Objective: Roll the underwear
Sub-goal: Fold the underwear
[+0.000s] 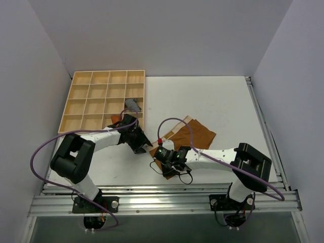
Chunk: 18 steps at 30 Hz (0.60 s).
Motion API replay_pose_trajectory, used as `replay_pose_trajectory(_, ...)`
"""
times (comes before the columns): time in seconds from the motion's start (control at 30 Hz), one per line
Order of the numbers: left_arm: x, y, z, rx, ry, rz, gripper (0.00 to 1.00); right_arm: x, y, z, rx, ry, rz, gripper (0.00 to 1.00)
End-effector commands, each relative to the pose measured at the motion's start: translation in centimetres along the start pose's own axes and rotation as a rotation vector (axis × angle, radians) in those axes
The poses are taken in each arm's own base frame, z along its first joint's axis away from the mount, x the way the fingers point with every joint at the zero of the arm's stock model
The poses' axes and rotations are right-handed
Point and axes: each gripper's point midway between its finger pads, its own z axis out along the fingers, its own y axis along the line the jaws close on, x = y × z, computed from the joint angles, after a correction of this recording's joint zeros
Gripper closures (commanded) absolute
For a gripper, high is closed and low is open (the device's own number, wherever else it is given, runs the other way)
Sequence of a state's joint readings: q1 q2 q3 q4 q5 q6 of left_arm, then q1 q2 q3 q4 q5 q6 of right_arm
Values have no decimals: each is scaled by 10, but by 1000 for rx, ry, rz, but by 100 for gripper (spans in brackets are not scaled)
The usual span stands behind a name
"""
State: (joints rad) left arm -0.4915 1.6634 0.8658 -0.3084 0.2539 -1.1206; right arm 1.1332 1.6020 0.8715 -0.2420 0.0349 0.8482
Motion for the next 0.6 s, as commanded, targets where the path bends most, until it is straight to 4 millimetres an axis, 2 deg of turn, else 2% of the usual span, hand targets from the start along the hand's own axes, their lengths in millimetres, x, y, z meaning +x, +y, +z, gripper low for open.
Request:
replay_pose_trajectory(0.0, -1, 19, 20, -52, -14, -2, 43, -3, 8, -5, -14, -2, 9, 100)
replay_pose_trajectory(0.07, 2, 23, 22, -65, -4, -7, 49, -5, 9, -7, -16, -8, 7, 100)
replay_pose_trajectory(0.1, 3, 24, 22, -63, -3, -6, 60, -6, 11, -8, -19, -10, 4, 100)
replay_pose_trajectory(0.17, 3, 23, 18, -62, -7, -4, 75, -7, 14, -11, -28, -14, -3, 100)
replay_pose_trajectory(0.2, 3, 20, 15, -58, -9, 0, 87, -9, 19, -13, -41, -16, -9, 100)
replay_pose_trajectory(0.27, 2, 24, 3, -94, -9, 21, 97, -8, 25, -15, -50, -10, -24, 100)
replay_pose_trajectory(0.3, 0, 25, -3, -116, -15, 30, 98, -12, 34, -19, -67, -18, -28, 100)
replay_pose_trajectory(0.4, -9, 21, -36, -164, -78, 91, 98, -2, 53, -26, -80, -8, -85, 100)
replay_pose_trajectory(0.43, -10, 18, -56, -177, -99, 98, 98, 4, 67, -32, -94, -4, -119, 100)
replay_pose_trajectory(0.5, -13, 20, -76, -198, -142, 115, 98, 10, 78, -38, -101, -1, -142, 100)
replay_pose_trajectory(0.53, -9, 20, -93, -195, -153, 116, 98, 16, 87, -43, -105, -3, -165, 100)
replay_pose_trajectory(0.57, -8, 21, -100, -192, -158, 111, 98, 18, 91, -46, -110, -7, -169, 100)
